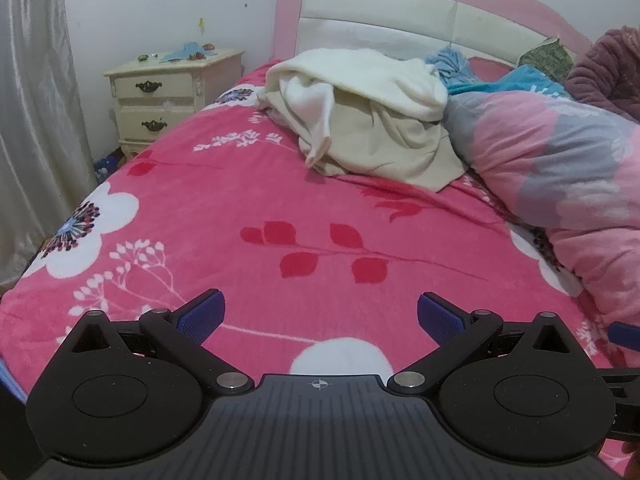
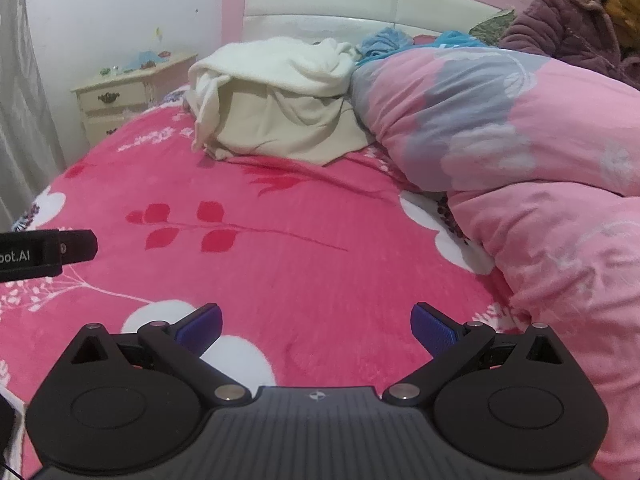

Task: Fold clothes
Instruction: 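Move both grippers toward the white sweater heaped near the headboard, then grasp the white sweater with the left gripper while the right gripper grasps another part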

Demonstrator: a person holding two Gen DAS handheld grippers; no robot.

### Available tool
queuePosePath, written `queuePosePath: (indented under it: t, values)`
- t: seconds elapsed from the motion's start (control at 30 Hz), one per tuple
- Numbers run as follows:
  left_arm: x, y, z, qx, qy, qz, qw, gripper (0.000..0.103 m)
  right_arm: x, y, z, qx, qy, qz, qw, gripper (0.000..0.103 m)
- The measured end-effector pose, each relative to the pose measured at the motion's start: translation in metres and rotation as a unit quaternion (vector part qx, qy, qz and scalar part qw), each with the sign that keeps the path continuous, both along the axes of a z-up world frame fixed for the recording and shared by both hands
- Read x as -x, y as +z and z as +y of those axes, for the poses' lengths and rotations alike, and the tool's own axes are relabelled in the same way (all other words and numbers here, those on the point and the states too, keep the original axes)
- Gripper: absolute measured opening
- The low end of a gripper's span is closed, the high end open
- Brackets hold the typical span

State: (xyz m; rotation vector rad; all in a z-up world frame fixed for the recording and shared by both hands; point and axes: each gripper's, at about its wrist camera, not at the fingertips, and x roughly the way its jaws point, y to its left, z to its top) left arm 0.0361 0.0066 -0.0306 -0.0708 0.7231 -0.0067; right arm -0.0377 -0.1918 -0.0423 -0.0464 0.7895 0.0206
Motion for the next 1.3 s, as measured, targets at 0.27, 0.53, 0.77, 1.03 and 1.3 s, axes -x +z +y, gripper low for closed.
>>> queuePosePath:
  t: [0.27, 0.53, 0.77, 1.03, 1.3]
  values:
    - [-0.053, -0.011, -0.003, -0.032, -0.016, -0.046, 0.9983, 0.103, -0.049, -0.006, -0.024, -0.027, 0.027, -0.060, 0.997, 0.103]
    - [-0.139, -0.028, 0.001, -0.082, -0.005, -0.140, 0.9867, 0.103, -0.144, -0.010, -0.025, 0.009, 0.047, -0.104, 0.993, 0.101]
    - [-0.238, -0.055, -0.021, -0.085, 0.009, -0.138, 0.9867, 0.097, -0.172, -0.023, -0.014, 0.010, 0.051, -0.111, 0.992, 0.099]
    - [-0.309, -0.086, -0.049, -0.179, 0.030, -0.081, 0.9800, 0.005, -0.170, -0.044, -0.029, -0.008, 0.030, -0.082, 0.996, 0.099]
    - [-0.258, -0.061, -0.006, -0.091, 0.052, -0.141, 0.9845, 0.003, -0.171, -0.035, -0.042, 0.006, 0.015, -0.111, 0.994, 0.099]
